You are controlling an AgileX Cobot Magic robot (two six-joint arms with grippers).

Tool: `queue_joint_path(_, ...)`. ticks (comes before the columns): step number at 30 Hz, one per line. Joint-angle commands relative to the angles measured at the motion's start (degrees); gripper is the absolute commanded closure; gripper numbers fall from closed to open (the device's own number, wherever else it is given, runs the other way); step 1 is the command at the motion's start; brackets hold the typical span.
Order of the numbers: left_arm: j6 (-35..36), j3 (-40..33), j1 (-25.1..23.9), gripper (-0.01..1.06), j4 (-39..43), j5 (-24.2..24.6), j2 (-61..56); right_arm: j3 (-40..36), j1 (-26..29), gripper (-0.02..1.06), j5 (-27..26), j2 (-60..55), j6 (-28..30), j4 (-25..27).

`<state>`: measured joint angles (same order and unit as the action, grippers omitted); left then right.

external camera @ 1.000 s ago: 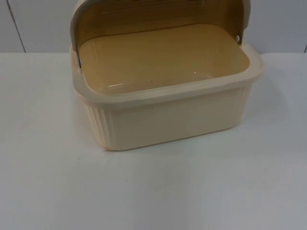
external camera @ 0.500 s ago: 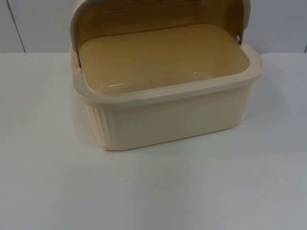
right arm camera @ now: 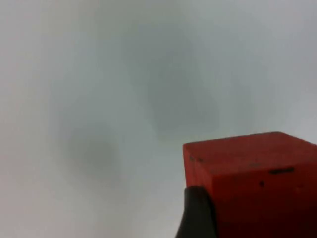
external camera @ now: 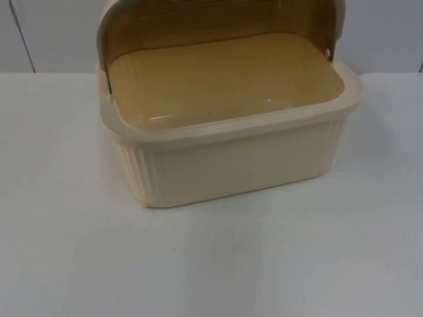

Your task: Open the box lid with the left hand, place the block into the box with the right hand, then close the box lid with the left hand.

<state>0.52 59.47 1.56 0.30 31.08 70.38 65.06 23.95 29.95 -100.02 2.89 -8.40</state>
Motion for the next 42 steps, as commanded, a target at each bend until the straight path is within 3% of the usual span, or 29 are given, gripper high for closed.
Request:
queue_joint_path(1, 0.38, -0.35, -0.30, 0.64, 0.39, -0.45, -0.07, 1.83, 0.38, 1.04, -1.23, 3.58, -0.10, 2.12)
queue_joint_path(6, 0.38, -0.35, -0.30, 0.64, 0.26, -0.96, -0.07, 6.19, -0.53, 1.04, -1.07, 8.71, -0.10, 4.40)
queue_joint_path(15, 0.38, -0.35, -0.30, 0.64, -0.30, -1.99, -0.07, 13.74, -3.15, 1.04, -0.61, 15.48, 0.96, 4.08)
queue_joint_path(25, 0.38, -0.35, -0.30, 0.64, -0.30, -3.56, -0.07, 21.53, -4.23, 1.04, -1.99, 22.46, 1.33, 9.33)
queue_joint_path(30, 0.38, -0.35, -0.30, 0.64, -0.97, -3.95, -0.07, 22.64, -9.88, 1.04, -5.48, 25.28, 2.68, 10.28)
queue_joint_path(33, 0.38, -0.35, -0.30, 0.64, -0.97, -3.95, -0.07, 22.64, -16.46, 1.04, -7.46, 26.79, 2.68, 10.28)
queue_joint_path(42, 0.38, -0.35, -0.30, 0.64, -0.97, -3.67, -0.07, 22.64, -34.11, 1.04, -6.46, 27.25, 2.68, 10.28)
